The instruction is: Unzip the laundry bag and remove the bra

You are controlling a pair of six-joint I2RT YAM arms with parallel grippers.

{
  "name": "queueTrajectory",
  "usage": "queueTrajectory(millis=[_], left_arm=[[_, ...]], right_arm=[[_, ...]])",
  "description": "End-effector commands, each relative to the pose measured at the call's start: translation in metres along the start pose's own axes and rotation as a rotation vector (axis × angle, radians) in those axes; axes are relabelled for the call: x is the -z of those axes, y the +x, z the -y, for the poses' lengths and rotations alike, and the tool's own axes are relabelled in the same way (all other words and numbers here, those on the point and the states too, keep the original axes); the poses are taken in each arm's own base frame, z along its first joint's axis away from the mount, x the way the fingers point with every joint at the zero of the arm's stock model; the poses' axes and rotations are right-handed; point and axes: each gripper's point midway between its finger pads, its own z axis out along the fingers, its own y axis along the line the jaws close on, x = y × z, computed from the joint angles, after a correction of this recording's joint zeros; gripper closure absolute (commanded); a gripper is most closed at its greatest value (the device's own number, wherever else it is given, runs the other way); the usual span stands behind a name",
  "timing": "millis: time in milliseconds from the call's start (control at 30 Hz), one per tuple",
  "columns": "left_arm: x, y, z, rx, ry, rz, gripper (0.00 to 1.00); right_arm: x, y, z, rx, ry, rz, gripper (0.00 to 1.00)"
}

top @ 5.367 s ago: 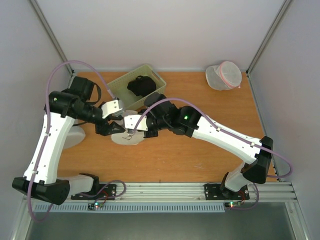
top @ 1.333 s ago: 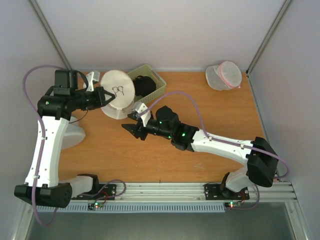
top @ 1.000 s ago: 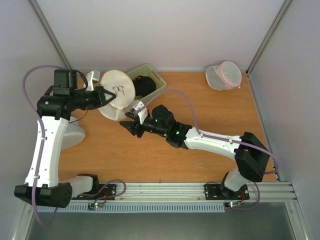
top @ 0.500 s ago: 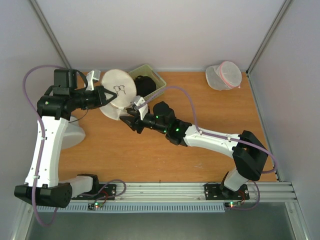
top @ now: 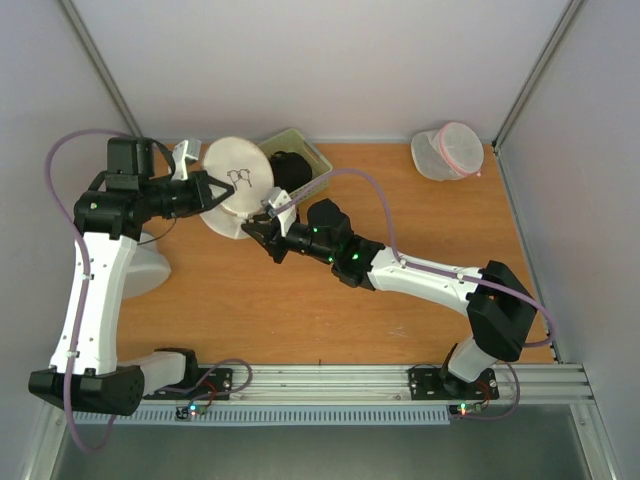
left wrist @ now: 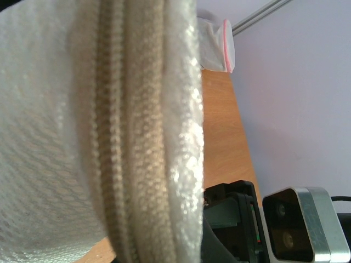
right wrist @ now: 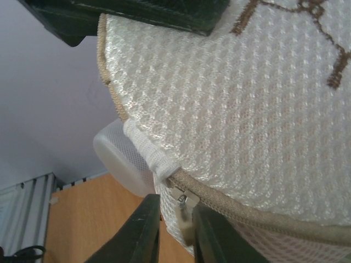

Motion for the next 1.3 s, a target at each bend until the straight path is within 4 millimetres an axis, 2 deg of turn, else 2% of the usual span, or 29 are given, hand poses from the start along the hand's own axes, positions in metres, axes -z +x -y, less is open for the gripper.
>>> queueTrajectory(millis=[0,100,133,333,600,733,833,933,1000,1033,1200,1233,1267], left_arm=[[0.007,-0.011,0.015,-0.064,0.049,0.052,0.99],[0.007,-0.01,0.014,-0.07,0.049,0.051,0.99],[0.007,-0.01,0.014,-0.072,0.049,0.051,0.99],[0.011,-0.009,0.015,-0.14,0.032,0.055,0.99],[0.013,0.009,0.022,-0.299,0.08,0.001,0.99],[0.007,0.028,0.029,-0.312,0.173,-0.062,1.0],[-0.002,0.041,0.024,-0.304,0.199,-0.106,0.99],[-0.015,0.05,0.01,-0.32,0.197,-0.131,0.99],[-0.031,0.057,-0.01,-0.306,0.18,-0.151,0.99],[-0.038,0.058,-0.015,-0.307,0.181,-0.152,0.99],[-0.083,0.081,-0.068,-0.267,0.137,-0.212,0.99],[-0.089,0.085,-0.076,-0.26,0.134,-0.222,0.98],[-0.096,0.088,-0.083,-0.255,0.133,-0.235,0.91]], right_arm=[[0.01,-0.041,-0.006,0.035,-0.009,0.099,0.85],[0.011,-0.041,-0.006,0.033,-0.008,0.091,0.92],[0.012,-0.041,-0.006,0.031,-0.003,0.088,0.98],[0.021,-0.035,0.015,0.03,0.072,0.036,0.99],[0.046,0.012,0.071,0.048,0.205,-0.152,0.99],[0.054,0.028,0.081,0.1,0.237,-0.234,0.99],[0.062,0.04,0.086,0.111,0.258,-0.293,0.99],[0.069,0.051,0.082,0.098,0.241,-0.334,0.99],[0.07,0.063,0.069,0.084,0.187,-0.37,0.99],[0.07,0.073,0.063,0.085,0.172,-0.398,0.99],[0.069,0.125,0.035,0.041,0.092,-0.512,0.99],[0.066,0.133,0.028,0.032,0.069,-0.523,0.99],[0.064,0.141,0.023,0.026,0.054,-0.537,0.99]])
